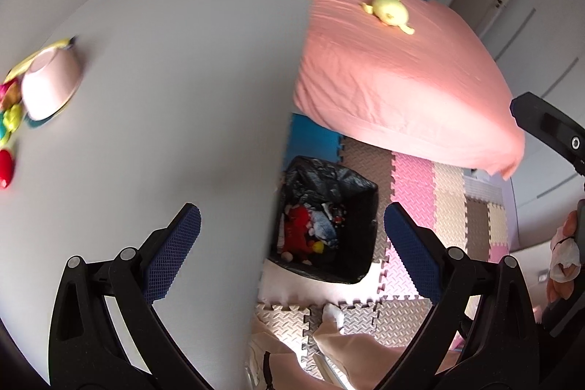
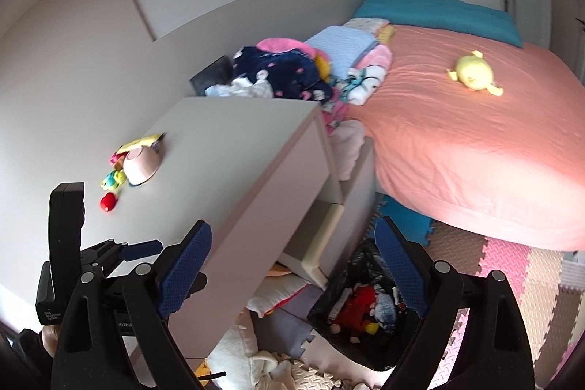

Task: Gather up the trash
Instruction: 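Carry the orange toy and doll figure to the trash bag and release both, then move both tools back over the desk toward the red heart toy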

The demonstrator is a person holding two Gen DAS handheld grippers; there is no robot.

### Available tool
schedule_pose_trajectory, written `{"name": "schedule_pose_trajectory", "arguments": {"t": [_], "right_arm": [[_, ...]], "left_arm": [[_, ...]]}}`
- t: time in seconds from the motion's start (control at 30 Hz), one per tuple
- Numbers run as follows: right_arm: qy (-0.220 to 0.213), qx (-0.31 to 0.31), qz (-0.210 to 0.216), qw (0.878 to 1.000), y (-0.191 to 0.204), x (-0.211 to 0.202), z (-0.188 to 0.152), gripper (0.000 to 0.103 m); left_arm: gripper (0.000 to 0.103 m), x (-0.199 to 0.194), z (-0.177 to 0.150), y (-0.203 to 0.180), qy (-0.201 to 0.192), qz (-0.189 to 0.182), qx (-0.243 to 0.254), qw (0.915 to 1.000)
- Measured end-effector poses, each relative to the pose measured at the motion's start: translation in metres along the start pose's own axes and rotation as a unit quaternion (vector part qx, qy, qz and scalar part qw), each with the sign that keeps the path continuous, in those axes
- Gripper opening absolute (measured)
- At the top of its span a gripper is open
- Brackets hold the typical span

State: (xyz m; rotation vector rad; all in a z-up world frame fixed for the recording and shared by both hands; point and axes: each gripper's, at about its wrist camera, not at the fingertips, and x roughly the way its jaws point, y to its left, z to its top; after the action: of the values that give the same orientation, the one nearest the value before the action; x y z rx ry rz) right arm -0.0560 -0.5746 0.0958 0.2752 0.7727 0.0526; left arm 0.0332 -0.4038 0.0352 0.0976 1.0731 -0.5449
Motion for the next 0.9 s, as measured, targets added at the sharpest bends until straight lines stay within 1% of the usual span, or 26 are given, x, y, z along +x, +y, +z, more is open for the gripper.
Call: {"name": "schedule_pose_trajectory", "arguments": {"t": [0.23, 0.5, 0.6, 0.77, 0.9], "right_arm": [[0.019, -0.029, 0.026, 0.999, 0.034, 0.022, 0.007, 0.091], [0.049, -0.062, 0.066, 0.995, 0.077, 0.051, 0.012, 0.091], [0.056, -0.071, 0.083, 0.992, 0.094, 0.062, 0.014, 0.091], [0.074, -0.08, 0.109, 0.988, 0.121, 0.08, 0.021, 0.091], [0.08, -0.097, 0.106, 0.986, 0.142, 0.093, 0.024, 0.091]], "left_arm": [[0.097, -0.011, -0.011, 0.042, -0.008, 0.018, -0.044, 0.9988], [0.097, -0.023, -0.021, 0.088, -0.027, 0.049, -0.09, 0.9943], [0.097, -0.03, -0.026, 0.108, -0.036, 0.059, -0.113, 0.9911], [0.097, -0.041, -0.039, 0.142, -0.049, 0.087, -0.147, 0.9841], [0.097, -0.049, -0.045, 0.165, -0.068, 0.103, -0.179, 0.976]]}}
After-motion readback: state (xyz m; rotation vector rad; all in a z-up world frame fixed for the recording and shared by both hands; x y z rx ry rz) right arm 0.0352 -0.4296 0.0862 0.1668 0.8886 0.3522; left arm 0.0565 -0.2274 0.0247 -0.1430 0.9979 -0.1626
